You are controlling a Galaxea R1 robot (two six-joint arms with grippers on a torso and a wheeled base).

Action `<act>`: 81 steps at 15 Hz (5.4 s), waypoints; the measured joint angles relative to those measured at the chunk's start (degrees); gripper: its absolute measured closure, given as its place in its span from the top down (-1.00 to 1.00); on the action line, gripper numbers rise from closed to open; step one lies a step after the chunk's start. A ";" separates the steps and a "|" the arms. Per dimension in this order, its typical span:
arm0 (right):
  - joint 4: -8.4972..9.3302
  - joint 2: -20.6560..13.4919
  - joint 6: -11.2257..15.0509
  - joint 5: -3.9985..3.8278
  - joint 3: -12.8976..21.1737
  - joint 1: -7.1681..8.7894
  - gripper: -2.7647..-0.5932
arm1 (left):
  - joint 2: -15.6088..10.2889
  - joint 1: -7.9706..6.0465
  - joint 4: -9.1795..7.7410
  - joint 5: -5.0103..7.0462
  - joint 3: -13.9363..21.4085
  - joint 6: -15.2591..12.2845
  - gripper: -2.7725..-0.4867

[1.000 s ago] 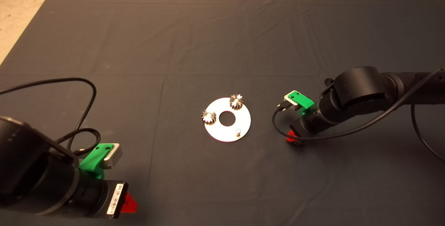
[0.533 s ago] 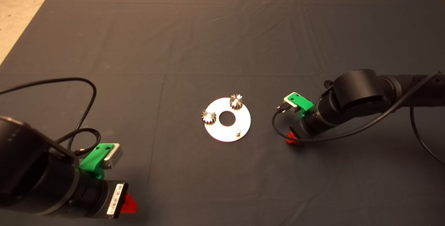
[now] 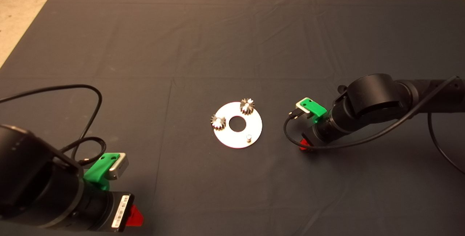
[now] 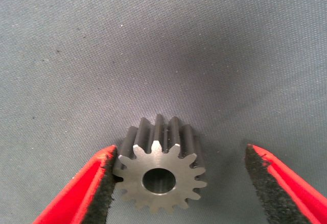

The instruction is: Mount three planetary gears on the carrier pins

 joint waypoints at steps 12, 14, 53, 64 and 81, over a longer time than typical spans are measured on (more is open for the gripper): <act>-0.01 0.30 0.00 -0.06 0.00 -1.12 -0.15 | -0.56 0.62 0.00 0.00 0.00 0.04 0.36; 0.02 0.30 0.00 0.00 0.00 -1.12 -0.25 | -0.56 0.62 -0.02 0.00 0.00 0.04 0.36; 7.38 20.90 4.52 -0.50 -0.94 8.58 -0.54 | -1.06 1.55 0.00 0.00 0.00 0.07 0.36; 7.58 25.94 1.96 -0.59 -9.68 8.58 -0.54 | -1.17 1.55 0.00 0.00 0.00 0.20 0.36; 7.71 25.86 -0.88 -0.66 -10.45 6.16 -0.54 | -1.54 1.88 0.07 0.00 0.00 1.09 0.36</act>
